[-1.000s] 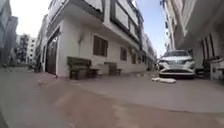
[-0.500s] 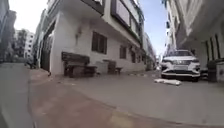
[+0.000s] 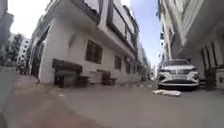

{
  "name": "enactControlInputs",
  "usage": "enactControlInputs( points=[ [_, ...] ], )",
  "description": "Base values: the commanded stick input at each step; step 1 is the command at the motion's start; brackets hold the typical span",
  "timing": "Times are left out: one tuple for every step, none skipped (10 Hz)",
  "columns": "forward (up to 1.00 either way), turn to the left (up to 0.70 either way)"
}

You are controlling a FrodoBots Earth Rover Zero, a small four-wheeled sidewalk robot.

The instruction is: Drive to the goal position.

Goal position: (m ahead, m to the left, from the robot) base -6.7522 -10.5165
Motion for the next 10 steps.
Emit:
enactControlInputs(
  points=[
    [0.85, -0.34],
    [0.85, -0.34],
    [0.85, -0.33],
    [0.85, -0.12],
    [0.85, 0.0],
    [0.85, -0.04],
    [0.85, -0.32],
    [0.85, -0.34],
    [0.85, -0.34],
    [0.85, -0.34]
  ],
)
